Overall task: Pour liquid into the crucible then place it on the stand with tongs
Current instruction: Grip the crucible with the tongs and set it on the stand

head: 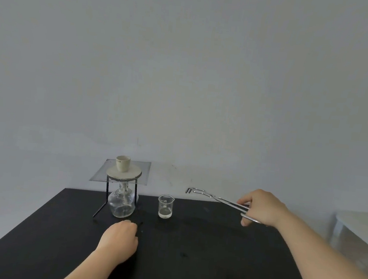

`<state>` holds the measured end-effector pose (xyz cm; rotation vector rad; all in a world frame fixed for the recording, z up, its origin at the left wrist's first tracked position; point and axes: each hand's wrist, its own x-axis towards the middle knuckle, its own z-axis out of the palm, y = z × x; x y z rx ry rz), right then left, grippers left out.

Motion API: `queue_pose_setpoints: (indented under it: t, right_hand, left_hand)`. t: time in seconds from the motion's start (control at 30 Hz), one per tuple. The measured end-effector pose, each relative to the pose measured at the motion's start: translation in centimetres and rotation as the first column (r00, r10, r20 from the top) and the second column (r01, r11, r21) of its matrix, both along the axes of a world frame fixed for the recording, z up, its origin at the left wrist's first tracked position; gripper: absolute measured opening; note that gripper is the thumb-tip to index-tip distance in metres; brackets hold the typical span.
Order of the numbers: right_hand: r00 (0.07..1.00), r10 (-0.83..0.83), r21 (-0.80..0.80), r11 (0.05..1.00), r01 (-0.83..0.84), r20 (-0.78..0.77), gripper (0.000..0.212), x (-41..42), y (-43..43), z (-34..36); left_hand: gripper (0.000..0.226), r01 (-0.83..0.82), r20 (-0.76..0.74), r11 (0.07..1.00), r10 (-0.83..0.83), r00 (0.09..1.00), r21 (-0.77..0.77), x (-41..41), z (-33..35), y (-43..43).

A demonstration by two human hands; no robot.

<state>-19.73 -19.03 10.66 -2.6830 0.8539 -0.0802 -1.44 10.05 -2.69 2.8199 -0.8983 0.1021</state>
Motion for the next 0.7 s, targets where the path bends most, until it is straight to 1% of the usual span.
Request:
queue_pose_setpoints:
  t: [0.1, 0.17, 0.3, 0.4, 0.53, 0.7]
  right_hand:
    - [1.0, 0.01, 0.005, 1.0, -0.01, -0.023, 0.05, -0.3, 0.6, -2.1]
    - [1.0, 0.01, 0.006, 1.0, -0.01, -0.028, 0.047, -0.4, 1.0, -3.3]
    - [1.0, 0.005, -0.012, 1.0, -0.005, -0.031, 0.043, -0.2, 1.7, -5.1]
    - [0.999, -0.006, 0.001, 1.0, 0.006, -0.037, 0.043, -0.1, 1.8, -6.1]
    - [0.995, 0.004, 0.081, 0.997, 0.004, -0.097, 0.037, 0.0, 1.7, -7.3]
    - [0.99, 0.026, 0.133, 0.991, -0.007, -0.138, 0.037, -0.4, 1.4, -8.3]
  left_hand:
    - [0.016, -0.005, 0.002, 1.0, 0.005, 1.0, 0.002, 0.0, 0.0, 0.0]
    - [0.014, -0.005, 0.008, 1.0, 0.005, 1.0, 0.009, 0.1, -0.2, -0.1]
    - [0.015, -0.012, 0.039, 1.0, 0.012, 0.999, 0.007, 0.4, -0.5, -0.2]
    - [0.026, -0.022, 0.07, 1.0, 0.022, 0.997, 0.002, 0.6, -0.9, -0.1]
    - [0.029, -0.051, 0.103, 0.999, 0.052, 0.993, -0.008, 0.8, -1.4, -0.2]
    - [0.03, -0.062, 0.125, 0.998, 0.066, 0.99, -0.033, 0.8, -1.8, 0.0]
